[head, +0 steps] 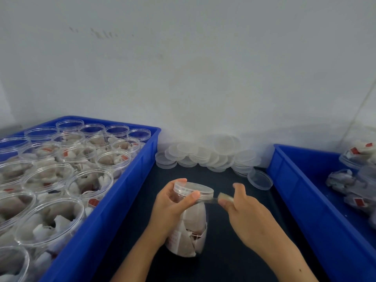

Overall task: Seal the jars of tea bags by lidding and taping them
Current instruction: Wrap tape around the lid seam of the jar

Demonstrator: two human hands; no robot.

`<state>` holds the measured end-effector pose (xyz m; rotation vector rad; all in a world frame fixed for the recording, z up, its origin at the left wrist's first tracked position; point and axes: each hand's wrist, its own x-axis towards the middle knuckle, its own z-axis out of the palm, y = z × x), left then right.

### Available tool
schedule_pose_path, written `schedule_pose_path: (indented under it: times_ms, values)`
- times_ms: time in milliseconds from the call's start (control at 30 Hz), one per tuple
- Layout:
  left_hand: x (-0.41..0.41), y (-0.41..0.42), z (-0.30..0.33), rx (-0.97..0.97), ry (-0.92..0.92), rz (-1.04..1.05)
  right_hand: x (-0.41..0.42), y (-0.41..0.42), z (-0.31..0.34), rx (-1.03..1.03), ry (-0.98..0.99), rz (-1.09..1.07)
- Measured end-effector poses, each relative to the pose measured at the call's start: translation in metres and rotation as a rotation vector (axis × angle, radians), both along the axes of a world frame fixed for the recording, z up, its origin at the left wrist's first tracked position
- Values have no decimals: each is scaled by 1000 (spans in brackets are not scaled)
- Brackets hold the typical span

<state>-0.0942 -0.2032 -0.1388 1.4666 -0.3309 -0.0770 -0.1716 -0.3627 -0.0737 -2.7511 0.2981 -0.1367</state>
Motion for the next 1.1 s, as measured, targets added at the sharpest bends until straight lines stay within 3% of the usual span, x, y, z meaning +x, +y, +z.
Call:
schedule_pose_path:
  times_ms: [133,367,733,833,967,1100]
  values:
    - [-1,1,0,-9,0,-41,1,0,3,-60,95,20]
    - [1,2,-2,-155,57,-51,10,-4,-8,120,38,106]
    - [3,0,-6,-100,73,-39,22,-6,-18,307,-48,236]
    - [1,-4,-4,6,-53,67,25,-6,-18,278,-81,202]
    - [-4,-11,-2,264,-238,367,25,-4,-20,257,-93,162]
    - [-11,-19,1,151,-141,381,24,3,-23,239,-152,161]
